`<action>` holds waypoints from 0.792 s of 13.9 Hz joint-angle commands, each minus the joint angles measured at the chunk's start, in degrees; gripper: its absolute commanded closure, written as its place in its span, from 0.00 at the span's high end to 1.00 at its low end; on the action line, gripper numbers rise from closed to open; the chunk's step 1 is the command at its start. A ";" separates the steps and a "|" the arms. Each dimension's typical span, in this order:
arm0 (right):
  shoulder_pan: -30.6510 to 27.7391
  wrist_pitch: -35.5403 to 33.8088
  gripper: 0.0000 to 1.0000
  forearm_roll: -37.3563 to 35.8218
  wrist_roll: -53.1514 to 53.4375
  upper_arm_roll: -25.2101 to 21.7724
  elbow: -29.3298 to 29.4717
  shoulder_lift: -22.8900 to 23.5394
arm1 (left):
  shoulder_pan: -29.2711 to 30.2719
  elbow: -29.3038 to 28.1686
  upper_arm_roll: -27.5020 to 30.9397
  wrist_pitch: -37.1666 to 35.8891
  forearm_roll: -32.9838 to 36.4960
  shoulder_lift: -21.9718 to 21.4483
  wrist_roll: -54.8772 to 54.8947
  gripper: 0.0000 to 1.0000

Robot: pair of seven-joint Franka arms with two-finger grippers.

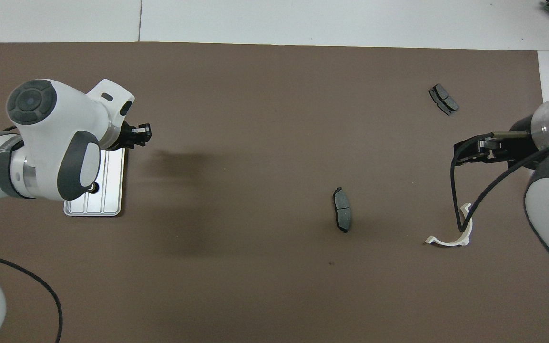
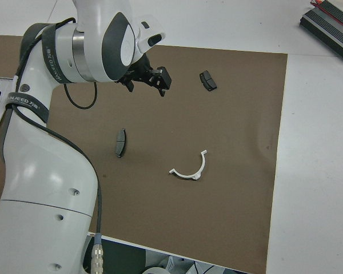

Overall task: Pick bearing gear from pile to tray
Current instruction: 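Lower the third bearing into the tray and open the left gripper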

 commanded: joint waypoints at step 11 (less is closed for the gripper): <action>0.39 3.68 1.00 0.20 -0.86 -0.28 -3.73 -2.02 | -0.78 6.68 -1.10 -4.61 -0.41 -2.38 -0.03 1.00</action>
